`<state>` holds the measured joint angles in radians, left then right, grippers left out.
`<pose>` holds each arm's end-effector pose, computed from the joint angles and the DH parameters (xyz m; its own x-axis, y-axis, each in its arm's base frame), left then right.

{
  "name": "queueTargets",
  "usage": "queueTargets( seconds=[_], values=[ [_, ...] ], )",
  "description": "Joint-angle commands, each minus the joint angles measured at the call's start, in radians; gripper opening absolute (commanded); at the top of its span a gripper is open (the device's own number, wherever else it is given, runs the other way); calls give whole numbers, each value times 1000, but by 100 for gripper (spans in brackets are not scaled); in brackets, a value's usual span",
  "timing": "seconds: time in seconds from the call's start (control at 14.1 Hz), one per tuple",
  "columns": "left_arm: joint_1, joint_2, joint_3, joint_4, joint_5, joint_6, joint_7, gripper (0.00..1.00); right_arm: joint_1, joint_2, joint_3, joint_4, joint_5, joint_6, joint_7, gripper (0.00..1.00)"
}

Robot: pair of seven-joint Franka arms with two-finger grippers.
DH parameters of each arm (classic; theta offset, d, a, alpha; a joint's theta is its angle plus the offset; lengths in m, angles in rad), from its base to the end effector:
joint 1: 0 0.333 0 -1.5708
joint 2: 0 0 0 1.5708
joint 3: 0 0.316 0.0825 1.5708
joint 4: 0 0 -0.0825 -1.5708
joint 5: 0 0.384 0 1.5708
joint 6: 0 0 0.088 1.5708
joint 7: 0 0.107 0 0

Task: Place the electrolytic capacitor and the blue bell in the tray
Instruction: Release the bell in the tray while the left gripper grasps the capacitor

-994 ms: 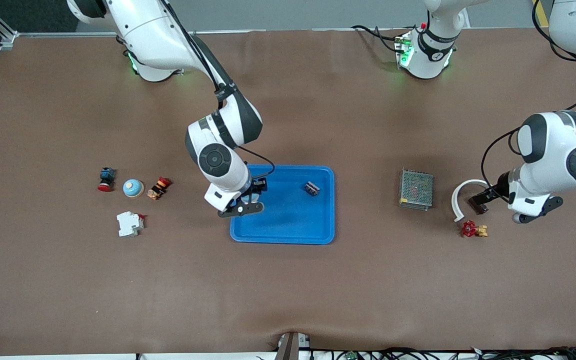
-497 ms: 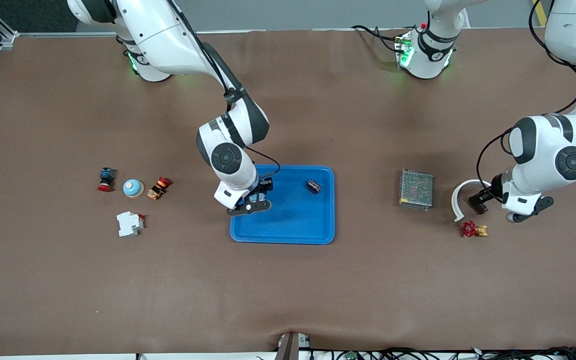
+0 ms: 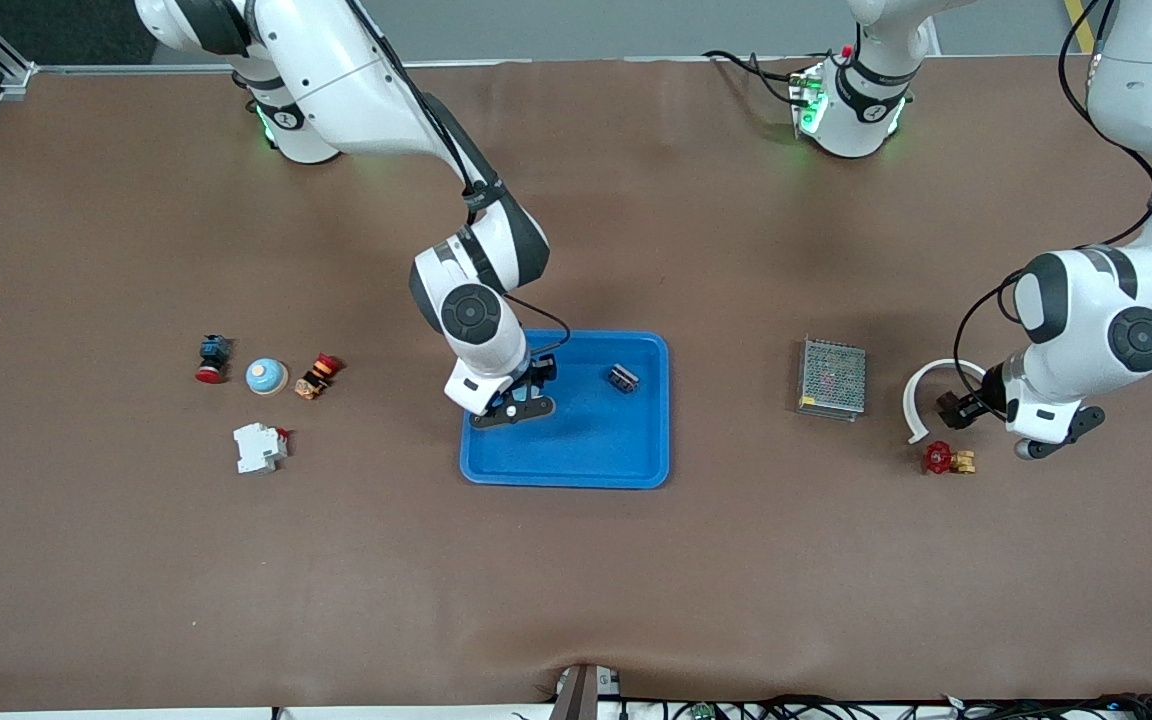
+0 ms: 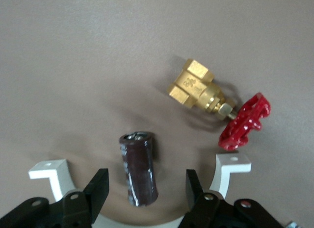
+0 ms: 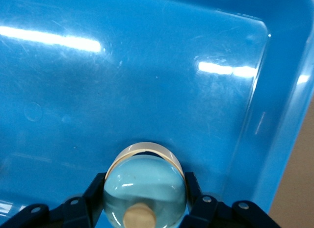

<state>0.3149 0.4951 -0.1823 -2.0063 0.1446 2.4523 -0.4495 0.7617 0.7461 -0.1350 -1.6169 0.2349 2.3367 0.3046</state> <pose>0.5964 0.0816 0.2066 0.8825 0.4692 -0.0330 0.4689 -0.8831 -0.0174 0.5497 0.4165 0.1881 0.9805 0.1923 -0.0418 0.1893 -0.9797 -0.0652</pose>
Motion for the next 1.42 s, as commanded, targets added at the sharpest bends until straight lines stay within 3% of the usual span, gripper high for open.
queueTargets(
  seconds=[0.0,0.14,0.21,0.28,0.36,0.43,0.57,0.99,1.14,1.35],
  values=[
    [13,25,-13,24,10,11,-6,70,13,2,-9,-1,24,18,8,41],
    [9,43,-13,24,12,11,-5,68,18,6,-11,0,24,18,8,45],
    [9,45,-13,23,13,11,-3,63,16,6,-11,0,24,18,10,73],
    [7,45,-13,23,15,11,-3,48,16,6,-9,0,24,16,10,100],
    [7,46,-13,23,15,11,-3,33,15,4,-11,0,24,12,8,100],
    [7,54,-11,24,15,11,-3,27,13,1,-11,0,24,7,8,100],
    [7,59,-11,24,16,11,-2,1,7,-25,-12,0,23,-41,-2,100],
    [-11,-62,-49,46,18,-82,-6,0,-139,-292,-17,0,14,-413,-136,100],
    [-14,-76,-91,124,20,-195,-52,0,-197,-364,-23,-1,0,-528,-229,100],
    [-20,-67,-202,263,20,-373,-182,0,-277,-464,-23,-62,-130,-599,-396,100]
  ],
)
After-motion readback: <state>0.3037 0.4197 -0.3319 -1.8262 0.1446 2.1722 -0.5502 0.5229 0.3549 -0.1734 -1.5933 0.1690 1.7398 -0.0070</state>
